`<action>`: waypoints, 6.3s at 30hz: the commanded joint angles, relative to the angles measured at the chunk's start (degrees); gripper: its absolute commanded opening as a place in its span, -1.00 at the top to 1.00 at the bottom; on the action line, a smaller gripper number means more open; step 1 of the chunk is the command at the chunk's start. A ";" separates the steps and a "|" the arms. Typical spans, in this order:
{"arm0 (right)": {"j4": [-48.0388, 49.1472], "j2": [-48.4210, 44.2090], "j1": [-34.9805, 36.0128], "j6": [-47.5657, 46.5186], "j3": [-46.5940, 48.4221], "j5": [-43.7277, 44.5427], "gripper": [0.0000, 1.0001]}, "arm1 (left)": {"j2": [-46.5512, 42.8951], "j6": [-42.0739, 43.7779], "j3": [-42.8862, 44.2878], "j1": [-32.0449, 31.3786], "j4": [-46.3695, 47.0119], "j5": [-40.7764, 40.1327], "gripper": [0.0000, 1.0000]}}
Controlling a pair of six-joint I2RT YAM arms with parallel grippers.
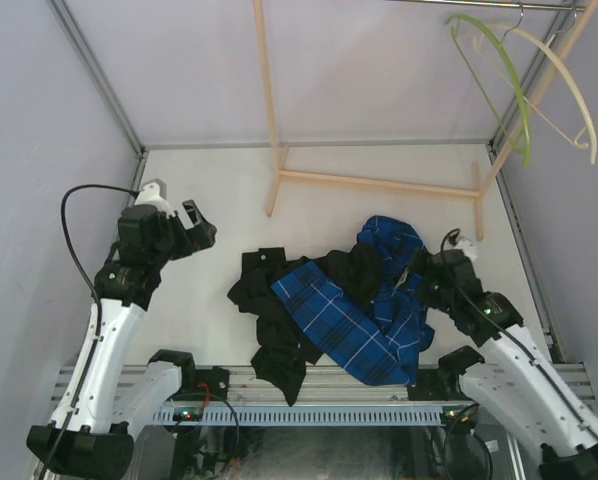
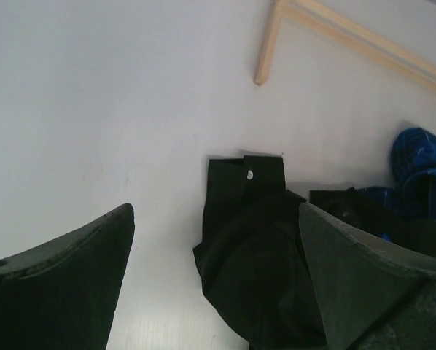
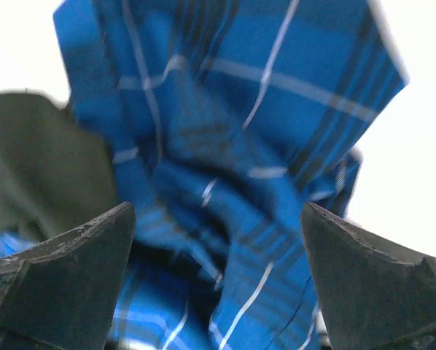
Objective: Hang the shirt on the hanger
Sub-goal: Pick up the shirt from the center of the board, then place the shirt at the center of the board.
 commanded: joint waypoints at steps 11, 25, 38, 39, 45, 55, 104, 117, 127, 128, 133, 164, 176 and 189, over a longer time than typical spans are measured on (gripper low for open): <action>-28.02 21.01 48.01 43.66 5.10 24.99 -0.94 | -4.35 -3.36 -7.02 -9.98 1.39 -6.17 -0.92; 1.77 20.43 41.25 21.18 -1.63 14.51 0.10 | -3.80 -3.52 -8.61 -10.00 3.20 -3.35 -0.92; 3.83 5.00 33.09 -4.63 22.10 10.91 1.00 | -9.52 -3.09 -7.94 -9.95 5.70 -3.89 -1.00; 3.17 5.60 33.17 -6.37 25.60 11.45 1.00 | -10.06 -3.01 -7.92 -9.95 6.02 -3.84 -1.00; -0.94 9.65 33.13 -17.90 49.04 17.50 1.00 | -10.16 -2.47 -7.17 -10.45 6.45 -2.65 -1.00; 2.91 8.60 33.16 -30.34 67.05 33.79 1.00 | -7.20 -4.05 -8.28 -25.27 9.63 -9.88 -1.00; -1.30 -6.21 32.72 -14.24 30.49 35.76 1.00 | 12.67 -9.16 -10.36 -25.69 5.51 -11.95 1.00; 2.76 -4.59 32.22 -13.51 26.48 32.05 1.00 | 11.80 1.45 18.72 7.00 -8.72 -5.91 0.99; 3.00 -4.63 31.86 -11.43 24.72 28.34 1.00 | 25.75 -0.93 35.51 11.96 -6.59 -4.64 0.81; 3.22 -4.65 31.86 -11.26 24.40 27.56 1.00 | 26.58 -1.20 35.98 12.01 -6.66 -4.70 0.52; 7.48 -5.20 31.94 -14.53 22.25 19.10 1.00 | 24.47 -2.34 29.88 11.91 -4.63 -7.09 -0.56; 14.80 24.49 34.93 -10.27 38.58 13.53 0.32 | -17.98 5.70 -10.32 -14.80 24.90 -0.70 -0.83; -4.08 9.98 18.44 -3.11 18.55 15.96 -0.42 | -6.37 0.17 -8.55 -15.34 19.99 0.44 -0.78; 7.83 10.76 16.87 -7.32 10.41 0.32 -0.46 | -0.70 0.05 -9.88 -32.72 21.40 -6.20 -0.74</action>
